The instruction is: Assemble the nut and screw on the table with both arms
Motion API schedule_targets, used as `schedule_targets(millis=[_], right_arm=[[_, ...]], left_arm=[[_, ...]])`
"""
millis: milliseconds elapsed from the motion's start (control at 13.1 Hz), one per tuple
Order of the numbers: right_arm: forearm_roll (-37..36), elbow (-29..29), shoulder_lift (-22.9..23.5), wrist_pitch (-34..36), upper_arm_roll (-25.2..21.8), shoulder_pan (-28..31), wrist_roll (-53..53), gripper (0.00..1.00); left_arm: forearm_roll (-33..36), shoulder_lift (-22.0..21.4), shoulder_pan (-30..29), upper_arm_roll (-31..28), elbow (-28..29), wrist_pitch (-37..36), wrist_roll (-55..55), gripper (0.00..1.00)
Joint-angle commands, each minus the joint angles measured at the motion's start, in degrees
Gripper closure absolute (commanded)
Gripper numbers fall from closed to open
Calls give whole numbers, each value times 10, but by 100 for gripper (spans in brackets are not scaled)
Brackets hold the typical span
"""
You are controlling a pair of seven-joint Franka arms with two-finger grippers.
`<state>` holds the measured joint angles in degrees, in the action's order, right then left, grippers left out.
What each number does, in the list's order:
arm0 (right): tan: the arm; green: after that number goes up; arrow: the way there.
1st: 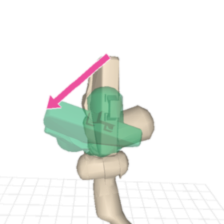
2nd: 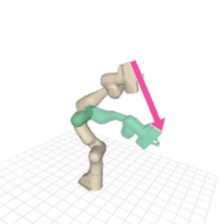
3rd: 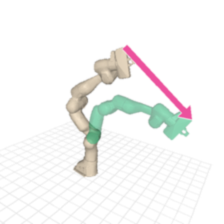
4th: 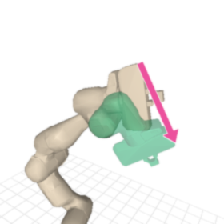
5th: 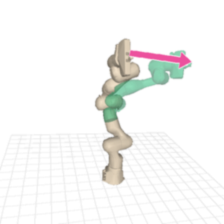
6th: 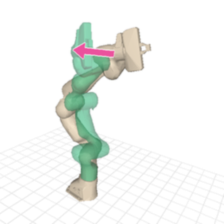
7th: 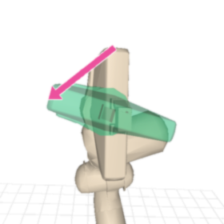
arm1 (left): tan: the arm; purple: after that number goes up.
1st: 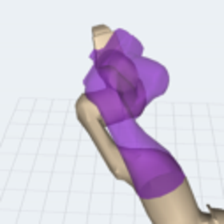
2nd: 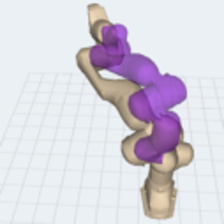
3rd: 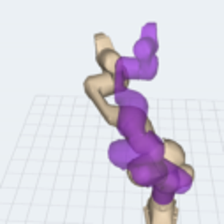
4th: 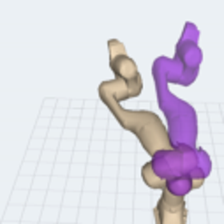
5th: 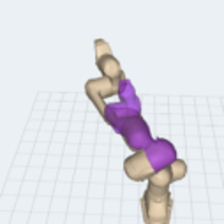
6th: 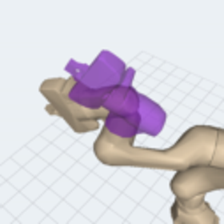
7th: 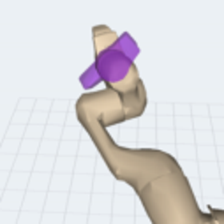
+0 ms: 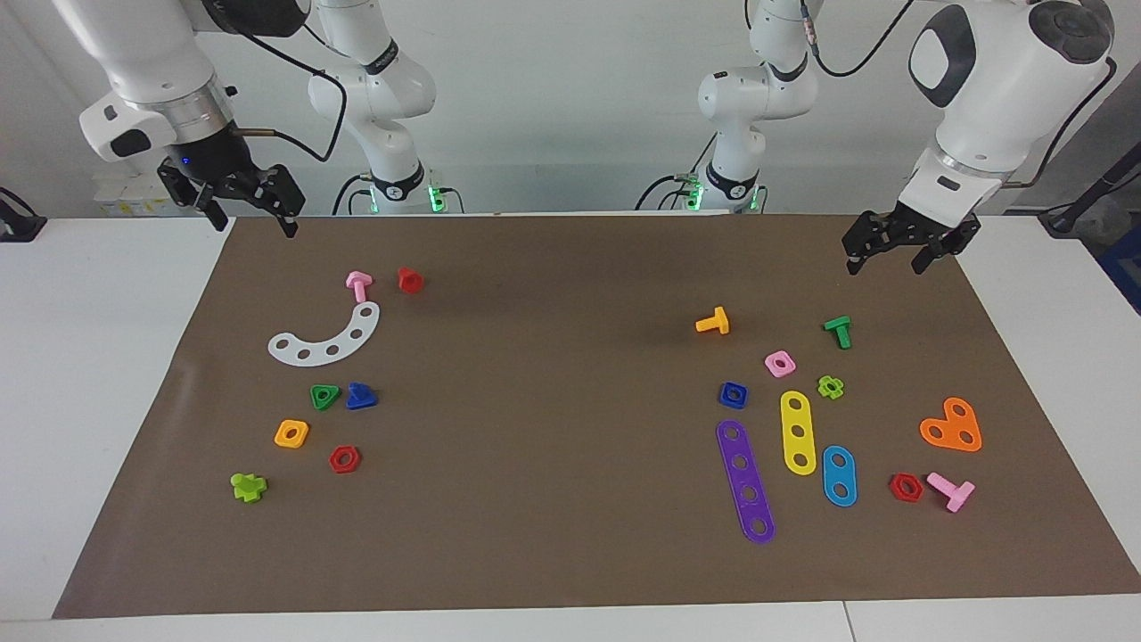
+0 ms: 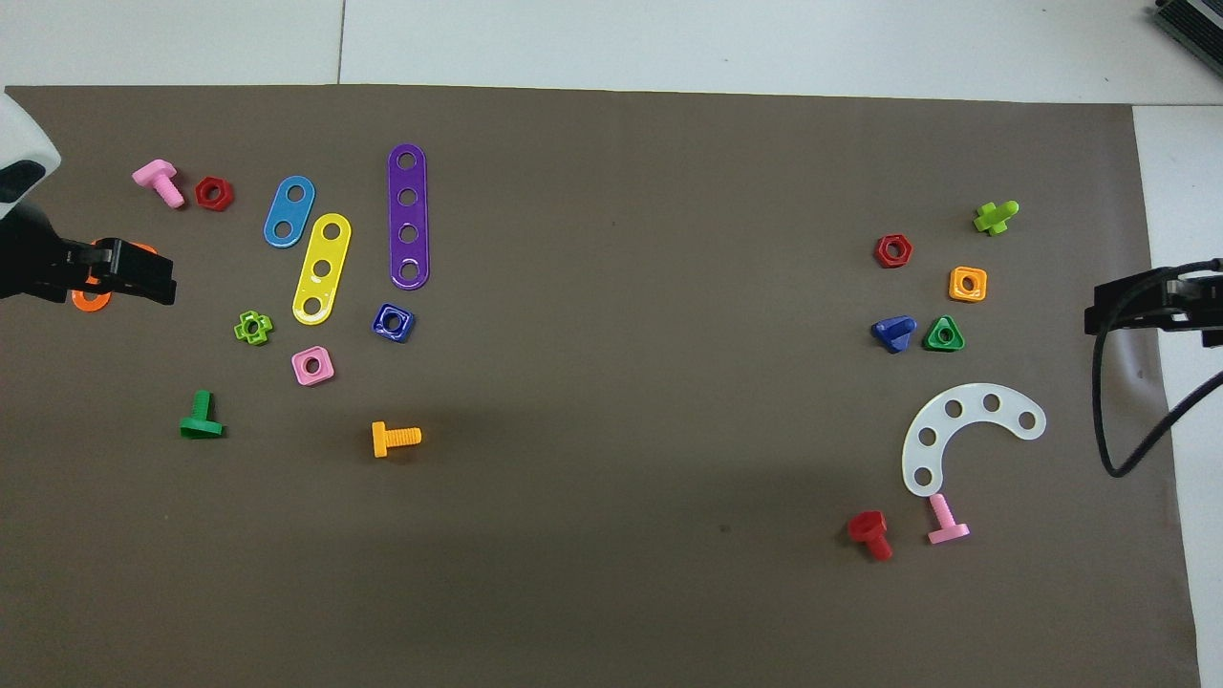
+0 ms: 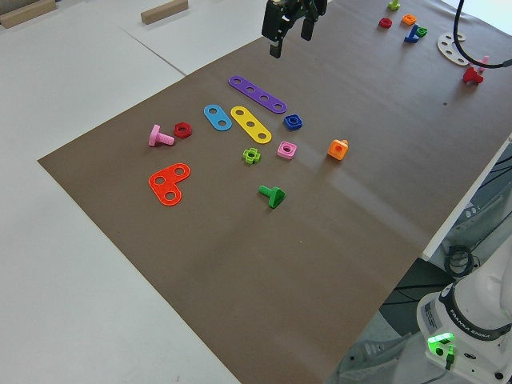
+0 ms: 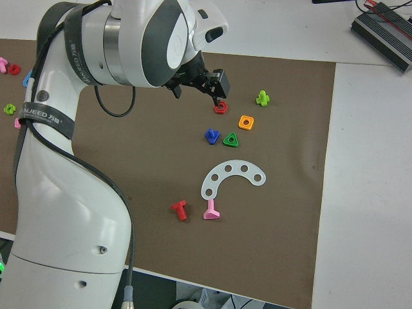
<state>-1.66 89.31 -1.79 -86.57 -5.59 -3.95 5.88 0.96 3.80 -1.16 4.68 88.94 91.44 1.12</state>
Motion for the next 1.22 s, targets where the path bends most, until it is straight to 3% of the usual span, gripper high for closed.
schedule_targets(millis=[0,609,838,1142], right_arm=[[-6,9,-8,1,3,2,-9,0],[-4,30,-2,-35,5,2,-23,0],[17,140,4,-188,6,-10,-89,0],[30,195,85,-329,6,-16,-161,0]], left_arm=[[-8,-16,1,-4,17,0,-5,0],[-8,-16,1,-4,17,0,-5,0],[-8,-16,1,-4,17,0,-5,0],[-8,-16,1,-4,17,0,-5,0]])
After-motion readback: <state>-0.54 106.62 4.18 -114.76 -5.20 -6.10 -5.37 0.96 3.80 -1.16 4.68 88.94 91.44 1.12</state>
